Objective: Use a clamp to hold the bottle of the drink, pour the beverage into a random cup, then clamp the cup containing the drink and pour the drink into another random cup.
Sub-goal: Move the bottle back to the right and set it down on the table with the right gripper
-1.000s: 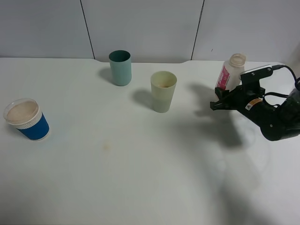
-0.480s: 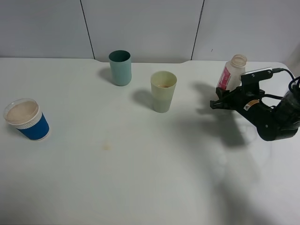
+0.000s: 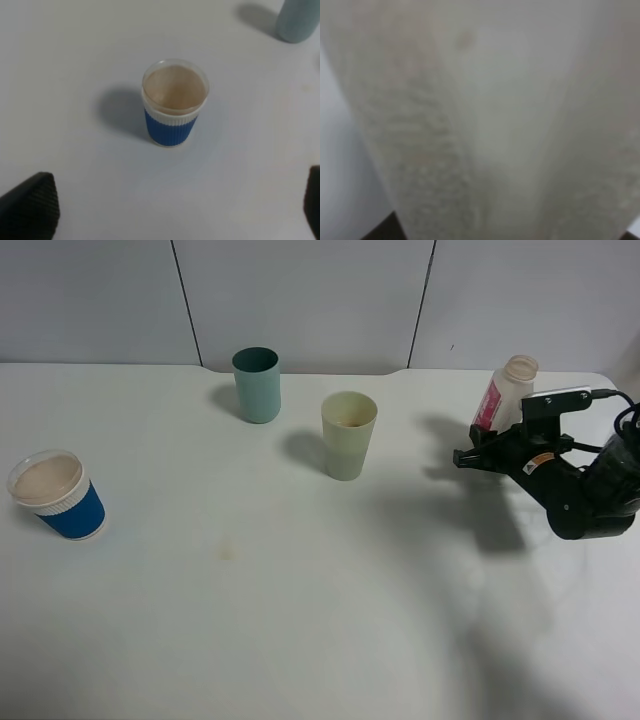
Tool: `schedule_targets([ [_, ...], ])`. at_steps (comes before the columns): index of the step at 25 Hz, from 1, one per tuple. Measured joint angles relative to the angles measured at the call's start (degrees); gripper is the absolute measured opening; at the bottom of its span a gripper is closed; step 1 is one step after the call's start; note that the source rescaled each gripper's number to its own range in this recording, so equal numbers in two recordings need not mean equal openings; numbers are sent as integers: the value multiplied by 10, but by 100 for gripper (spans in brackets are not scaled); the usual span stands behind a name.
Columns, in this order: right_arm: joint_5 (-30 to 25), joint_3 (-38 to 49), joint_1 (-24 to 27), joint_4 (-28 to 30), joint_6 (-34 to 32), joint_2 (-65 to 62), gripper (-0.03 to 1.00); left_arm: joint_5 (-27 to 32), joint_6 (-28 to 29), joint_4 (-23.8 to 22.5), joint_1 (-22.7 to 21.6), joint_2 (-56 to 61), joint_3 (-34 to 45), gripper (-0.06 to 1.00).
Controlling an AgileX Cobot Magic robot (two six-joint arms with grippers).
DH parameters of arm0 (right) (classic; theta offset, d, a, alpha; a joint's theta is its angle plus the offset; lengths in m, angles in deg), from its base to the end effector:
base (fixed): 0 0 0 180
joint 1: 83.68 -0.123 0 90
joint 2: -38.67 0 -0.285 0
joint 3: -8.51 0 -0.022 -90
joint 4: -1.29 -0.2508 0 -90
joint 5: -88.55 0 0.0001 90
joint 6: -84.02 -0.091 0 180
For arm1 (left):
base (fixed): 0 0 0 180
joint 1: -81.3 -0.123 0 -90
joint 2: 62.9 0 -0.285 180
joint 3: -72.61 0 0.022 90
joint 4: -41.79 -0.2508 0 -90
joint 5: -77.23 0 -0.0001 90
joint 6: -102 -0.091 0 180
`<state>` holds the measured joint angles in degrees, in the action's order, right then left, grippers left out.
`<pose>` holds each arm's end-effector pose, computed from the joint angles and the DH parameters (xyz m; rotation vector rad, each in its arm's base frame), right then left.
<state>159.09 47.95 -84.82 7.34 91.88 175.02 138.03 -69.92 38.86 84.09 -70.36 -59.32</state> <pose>0.3336 0.0157 0.0471 -0.2457 1.8209 -0.0155 -0.0066 0.0044 0.2797 -0.0965 2.0275 -0.0586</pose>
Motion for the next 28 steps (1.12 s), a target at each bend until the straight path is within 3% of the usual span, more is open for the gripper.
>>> schedule_targets([
  [10,1,0,-1,-29,-19,1,1,0,0,0,0,0,0,97],
  [17,-4,1,-1,-31,-64,1,33,0,0,0,0,0,0,97],
  [20,-4,1,-3,-34,-72,1,55,0,0,0,0,0,0,97],
  [28,-28,1,-11,-41,-72,-23,73,0,0,0,0,0,0,97],
])
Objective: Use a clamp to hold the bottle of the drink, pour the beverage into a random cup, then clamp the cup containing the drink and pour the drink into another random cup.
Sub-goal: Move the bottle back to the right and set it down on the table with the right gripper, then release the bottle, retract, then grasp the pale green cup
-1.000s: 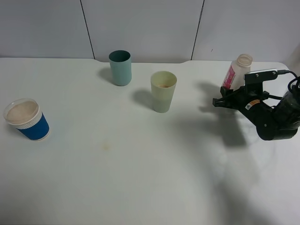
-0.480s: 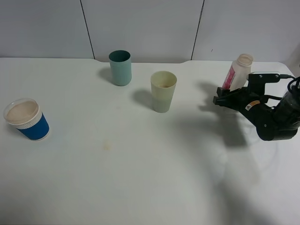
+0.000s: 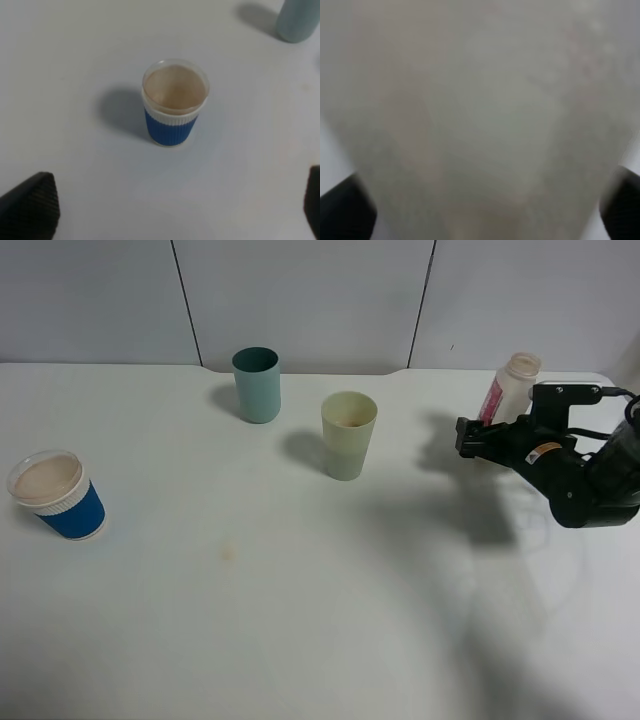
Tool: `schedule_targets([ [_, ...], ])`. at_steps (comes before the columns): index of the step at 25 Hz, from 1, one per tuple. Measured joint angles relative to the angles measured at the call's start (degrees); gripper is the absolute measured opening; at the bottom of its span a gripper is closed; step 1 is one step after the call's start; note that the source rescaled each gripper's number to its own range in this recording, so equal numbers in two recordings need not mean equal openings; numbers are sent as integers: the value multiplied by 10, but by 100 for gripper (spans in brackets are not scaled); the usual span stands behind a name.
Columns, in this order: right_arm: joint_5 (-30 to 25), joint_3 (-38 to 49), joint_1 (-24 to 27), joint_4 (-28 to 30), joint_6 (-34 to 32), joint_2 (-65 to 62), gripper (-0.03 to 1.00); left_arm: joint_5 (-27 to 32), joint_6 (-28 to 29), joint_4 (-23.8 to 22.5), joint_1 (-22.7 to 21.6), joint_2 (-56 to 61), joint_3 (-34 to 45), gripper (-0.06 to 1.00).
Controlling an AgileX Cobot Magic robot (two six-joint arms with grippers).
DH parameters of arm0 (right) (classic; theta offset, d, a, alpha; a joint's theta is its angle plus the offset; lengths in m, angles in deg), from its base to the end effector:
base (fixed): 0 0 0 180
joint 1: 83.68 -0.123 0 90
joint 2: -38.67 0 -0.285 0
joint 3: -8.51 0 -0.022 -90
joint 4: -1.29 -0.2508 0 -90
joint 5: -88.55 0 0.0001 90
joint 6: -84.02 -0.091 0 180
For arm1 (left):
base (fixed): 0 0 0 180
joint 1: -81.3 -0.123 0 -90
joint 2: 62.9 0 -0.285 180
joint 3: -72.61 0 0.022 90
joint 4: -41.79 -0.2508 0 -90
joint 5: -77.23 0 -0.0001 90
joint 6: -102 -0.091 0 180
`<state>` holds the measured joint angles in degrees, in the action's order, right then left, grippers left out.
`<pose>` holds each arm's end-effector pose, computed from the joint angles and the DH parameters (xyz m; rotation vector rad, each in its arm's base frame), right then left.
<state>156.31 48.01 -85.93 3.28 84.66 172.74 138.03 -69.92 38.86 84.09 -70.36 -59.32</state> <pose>0.3353 0.0161 0.0561 -0.0811 1.8452 0.0401 -0.0066 0.0044 0.2797 -0.0965 2.0275 -0.0586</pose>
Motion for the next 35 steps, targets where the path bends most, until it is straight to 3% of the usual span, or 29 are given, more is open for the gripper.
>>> schedule_targets([
  [10,-142,1,0,-25,14,-85,98,0,0,0,0,0,0,97],
  [12,-148,1,0,-25,22,-91,99,0,0,0,0,0,0,97],
  [16,-186,1,0,-25,100,-136,100,0,0,0,0,0,0,97],
  [29,-226,13,-10,-25,103,-197,100,0,0,0,0,0,0,97],
  [35,-284,14,-10,-38,114,-265,100,0,0,0,0,0,0,97],
])
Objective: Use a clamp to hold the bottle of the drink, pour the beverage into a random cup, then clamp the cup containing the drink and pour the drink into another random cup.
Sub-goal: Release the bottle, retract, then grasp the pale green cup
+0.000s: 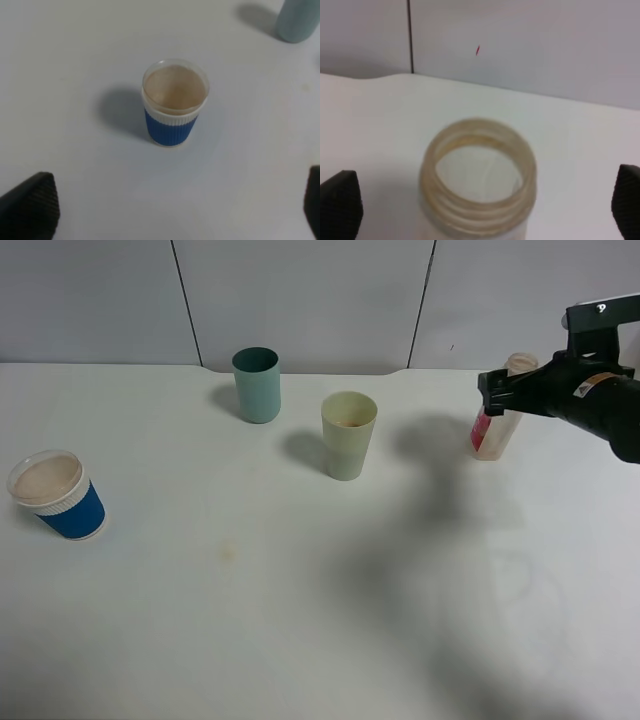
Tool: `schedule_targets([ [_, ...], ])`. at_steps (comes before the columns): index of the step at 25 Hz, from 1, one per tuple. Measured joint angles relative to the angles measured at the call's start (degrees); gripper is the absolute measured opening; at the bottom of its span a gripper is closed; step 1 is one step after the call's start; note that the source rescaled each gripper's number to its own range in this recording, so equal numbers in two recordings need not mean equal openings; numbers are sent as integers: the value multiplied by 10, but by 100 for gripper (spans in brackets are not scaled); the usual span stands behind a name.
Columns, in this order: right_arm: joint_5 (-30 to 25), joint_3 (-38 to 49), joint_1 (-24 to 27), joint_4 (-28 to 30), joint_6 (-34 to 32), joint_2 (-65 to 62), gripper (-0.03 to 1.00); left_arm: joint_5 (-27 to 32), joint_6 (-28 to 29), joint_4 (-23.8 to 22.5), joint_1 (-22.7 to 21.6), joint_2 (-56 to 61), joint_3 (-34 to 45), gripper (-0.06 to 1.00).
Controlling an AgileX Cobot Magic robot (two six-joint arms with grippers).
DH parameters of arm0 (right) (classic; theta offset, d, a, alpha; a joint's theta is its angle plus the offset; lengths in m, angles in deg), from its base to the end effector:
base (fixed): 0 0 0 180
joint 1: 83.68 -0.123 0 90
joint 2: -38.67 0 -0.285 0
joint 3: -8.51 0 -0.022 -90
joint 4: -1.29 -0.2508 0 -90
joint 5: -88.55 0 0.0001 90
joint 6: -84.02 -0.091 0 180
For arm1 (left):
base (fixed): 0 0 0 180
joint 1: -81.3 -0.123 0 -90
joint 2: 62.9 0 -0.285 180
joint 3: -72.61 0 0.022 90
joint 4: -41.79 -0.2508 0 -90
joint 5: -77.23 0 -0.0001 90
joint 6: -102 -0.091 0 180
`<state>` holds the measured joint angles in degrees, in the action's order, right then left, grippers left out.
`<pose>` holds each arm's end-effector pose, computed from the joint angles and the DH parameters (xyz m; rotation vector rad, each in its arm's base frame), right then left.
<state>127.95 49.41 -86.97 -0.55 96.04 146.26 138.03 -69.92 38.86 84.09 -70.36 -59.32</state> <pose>0.3215 0.0166 0.1625 -0.2167 1.8932 -0.1058 -0.0066 0.0044 0.2797 -0.0965 2.0275 -0.0586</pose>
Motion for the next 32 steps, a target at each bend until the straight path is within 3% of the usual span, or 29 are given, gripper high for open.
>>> schedule_targets([
  [8,-45,3,0,-12,39,-97,100,0,0,0,0,0,0,97],
  [20,-139,3,0,-12,3,-212,100,0,0,0,0,0,0,97],
  [24,-221,3,0,-12,-18,-276,100,0,0,0,0,0,0,97],
  [25,-263,3,0,-12,-20,-307,100,0,0,0,0,0,0,97],
  [30,-332,3,0,-11,-45,-371,100,0,0,0,0,0,0,97],
  [32,-398,3,0,1,-73,-414,100,0,0,0,0,0,0,97],
])
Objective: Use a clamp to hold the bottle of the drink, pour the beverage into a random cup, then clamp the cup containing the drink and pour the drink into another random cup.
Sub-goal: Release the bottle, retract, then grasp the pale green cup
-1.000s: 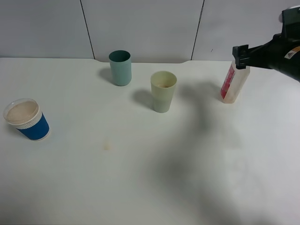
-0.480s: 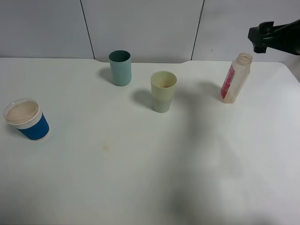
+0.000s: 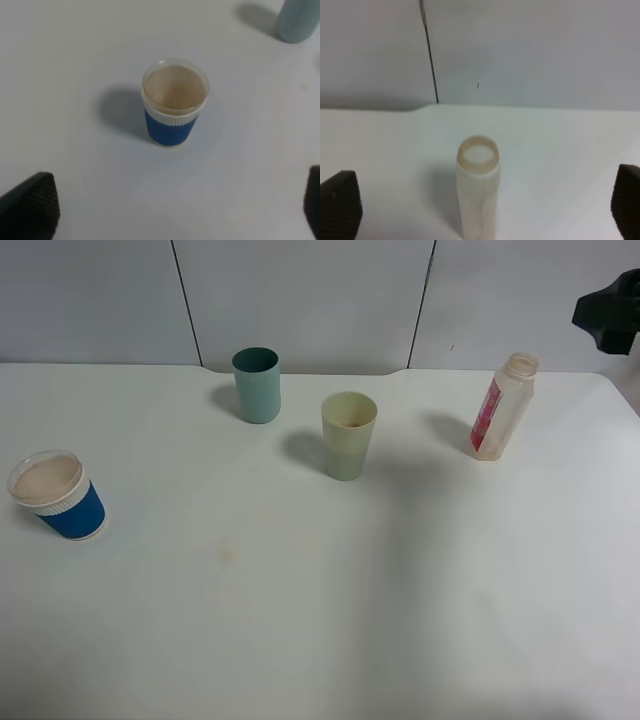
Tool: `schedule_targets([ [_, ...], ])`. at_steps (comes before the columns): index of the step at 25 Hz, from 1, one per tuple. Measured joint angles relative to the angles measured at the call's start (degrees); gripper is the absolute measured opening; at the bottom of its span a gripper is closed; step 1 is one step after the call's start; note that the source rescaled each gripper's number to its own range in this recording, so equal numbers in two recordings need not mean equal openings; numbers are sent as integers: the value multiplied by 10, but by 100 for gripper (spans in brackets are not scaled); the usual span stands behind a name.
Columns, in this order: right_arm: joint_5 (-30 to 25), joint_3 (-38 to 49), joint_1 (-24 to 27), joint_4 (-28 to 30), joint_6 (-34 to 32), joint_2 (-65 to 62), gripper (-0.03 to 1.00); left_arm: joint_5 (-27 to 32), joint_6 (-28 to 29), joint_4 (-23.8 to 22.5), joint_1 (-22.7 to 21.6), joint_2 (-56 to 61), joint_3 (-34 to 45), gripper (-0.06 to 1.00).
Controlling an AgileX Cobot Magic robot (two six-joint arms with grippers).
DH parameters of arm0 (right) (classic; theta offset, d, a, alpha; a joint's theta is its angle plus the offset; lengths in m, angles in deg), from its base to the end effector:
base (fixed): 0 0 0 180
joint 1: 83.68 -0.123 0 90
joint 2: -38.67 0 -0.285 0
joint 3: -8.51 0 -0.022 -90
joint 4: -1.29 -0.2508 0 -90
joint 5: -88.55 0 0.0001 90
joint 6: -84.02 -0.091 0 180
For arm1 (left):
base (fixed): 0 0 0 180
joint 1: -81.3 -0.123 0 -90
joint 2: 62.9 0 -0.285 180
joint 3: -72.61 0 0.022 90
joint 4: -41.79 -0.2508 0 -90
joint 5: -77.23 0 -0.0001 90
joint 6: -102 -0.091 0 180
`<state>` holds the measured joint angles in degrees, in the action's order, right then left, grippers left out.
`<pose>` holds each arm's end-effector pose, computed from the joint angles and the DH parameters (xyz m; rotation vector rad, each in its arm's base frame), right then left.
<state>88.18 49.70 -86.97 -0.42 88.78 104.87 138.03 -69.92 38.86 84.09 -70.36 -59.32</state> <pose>0.2172 0.0125 0.3019 -0.1041 1.8779 0.0031 -0.0066 0.0044 0.2797 -0.0965 2.0275 -0.0586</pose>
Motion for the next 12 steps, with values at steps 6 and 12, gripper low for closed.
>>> schedule_targets([
  [6,-84,0,0,41,-36,-74,100,0,0,0,0,0,0,97],
  [12,-230,0,0,55,-48,-183,100,0,0,0,0,0,0,97],
])
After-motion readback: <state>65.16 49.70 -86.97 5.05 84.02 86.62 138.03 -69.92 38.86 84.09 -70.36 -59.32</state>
